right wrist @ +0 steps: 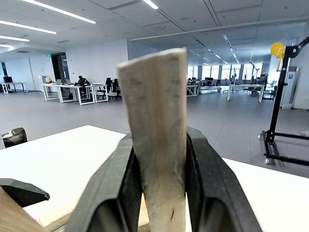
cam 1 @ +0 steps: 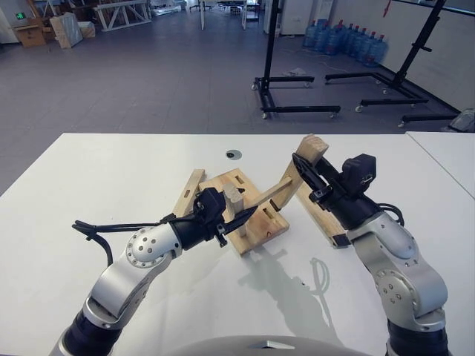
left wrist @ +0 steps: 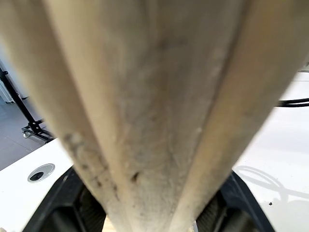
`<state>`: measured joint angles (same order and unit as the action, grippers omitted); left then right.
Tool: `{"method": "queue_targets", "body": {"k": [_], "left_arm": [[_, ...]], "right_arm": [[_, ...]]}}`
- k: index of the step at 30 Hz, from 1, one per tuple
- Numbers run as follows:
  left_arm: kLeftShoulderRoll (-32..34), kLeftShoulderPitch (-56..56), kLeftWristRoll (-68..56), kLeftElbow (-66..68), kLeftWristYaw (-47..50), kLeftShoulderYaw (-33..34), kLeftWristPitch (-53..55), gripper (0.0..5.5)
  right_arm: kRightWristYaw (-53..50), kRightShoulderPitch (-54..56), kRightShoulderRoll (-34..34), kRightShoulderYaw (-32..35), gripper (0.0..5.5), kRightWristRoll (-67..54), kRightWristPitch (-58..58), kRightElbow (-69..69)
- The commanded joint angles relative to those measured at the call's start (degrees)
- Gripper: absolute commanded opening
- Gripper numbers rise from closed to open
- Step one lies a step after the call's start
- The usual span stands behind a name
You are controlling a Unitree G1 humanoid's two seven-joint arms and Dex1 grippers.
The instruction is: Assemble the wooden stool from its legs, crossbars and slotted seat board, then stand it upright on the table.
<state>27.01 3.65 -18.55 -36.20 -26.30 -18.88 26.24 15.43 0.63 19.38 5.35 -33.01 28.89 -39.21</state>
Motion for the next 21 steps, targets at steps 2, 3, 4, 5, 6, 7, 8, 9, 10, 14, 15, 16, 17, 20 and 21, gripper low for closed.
{"method": "queue_targets", "body": {"k": [2, 3, 4, 5, 6, 7, 8, 9, 10, 14, 15, 16, 17, 20, 21], "left_arm": [[1.0, -1.3, 2.3, 3.5, -0.9, -1.9, 3.3, 2.14], [0.9, -1.1, 2.4, 3.6, -1.0, -1.9, 3.3, 2.14], [0.9, -1.1, 2.4, 3.6, -1.1, -1.9, 3.3, 2.14], [0.9, -1.0, 2.5, 3.5, -1.2, -1.9, 3.4, 2.14], [0.8, -1.0, 2.6, 3.5, -1.1, -1.8, 3.4, 2.14], [0.7, -1.0, 2.7, 3.7, -1.0, -1.7, 3.4, 2.14], [0.7, -0.8, 2.9, 3.8, -1.0, -1.6, 3.3, 2.14], [0.9, -0.6, 2.8, 4.0, -1.3, -1.4, 3.3, 2.14], [1.0, -0.5, 2.7, 4.2, -1.6, -1.3, 3.2, 2.14], [1.0, -0.7, 3.2, 4.6, -1.9, -1.4, 2.8, 2.14], [0.9, -0.8, 3.4, 4.6, -1.9, -1.6, 2.7, 2.14], [0.8, -0.8, 3.6, 4.7, -1.9, -1.7, 2.6, 2.14], [0.7, -0.8, 3.8, 4.8, -2.0, -1.8, 2.5, 2.14], [0.5, -0.8, 4.2, 5.0, -1.9, -1.9, 2.3, 2.14], [0.5, -1.0, 4.3, 5.0, -1.9, -1.9, 2.3, 2.14]], "right_arm": [[1.8, -0.4, 2.4, -2.0, 1.00, -4.3, 7.5, 0.0], [2.0, -1.1, 2.8, -2.1, 1.00, -4.7, 8.7, 0.5], [2.0, -1.6, 2.8, -2.0, 1.00, -5.2, 9.6, 0.9], [1.9, -2.0, 2.3, -1.4, 1.00, -6.4, 10.3, 1.6], [1.8, -2.2, 1.7, -1.0, 1.00, -7.4, 10.8, 2.4], [1.8, -2.3, 1.1, -0.5, 1.00, -8.9, 11.5, 3.5], [1.9, -1.7, 0.4, 0.5, 1.00, -11.1, 12.0, 4.9], [1.4, -1.2, -0.1, 1.7, 1.00, -13.7, 12.5, 5.3], [1.1, -0.6, 0.0, 2.9, 1.00, -16.2, 13.1, 5.4], [3.1, 2.5, 6.3, 3.4, 1.00, -18.1, 17.1, 5.0], [3.5, 2.9, 8.7, 2.5, 1.00, -17.1, 18.7, 4.9], [3.8, 3.3, 10.4, 1.8, 1.00, -16.5, 19.7, 4.9], [3.5, 3.9, 11.4, 1.5, 1.00, -16.6, 20.9, 5.1], [0.6, 7.9, 12.4, 3.6, 1.00, -20.8, 24.9, 5.6], [-0.5, 9.2, 12.3, 4.8, 1.00, -22.7, 25.9, 5.7]]}}
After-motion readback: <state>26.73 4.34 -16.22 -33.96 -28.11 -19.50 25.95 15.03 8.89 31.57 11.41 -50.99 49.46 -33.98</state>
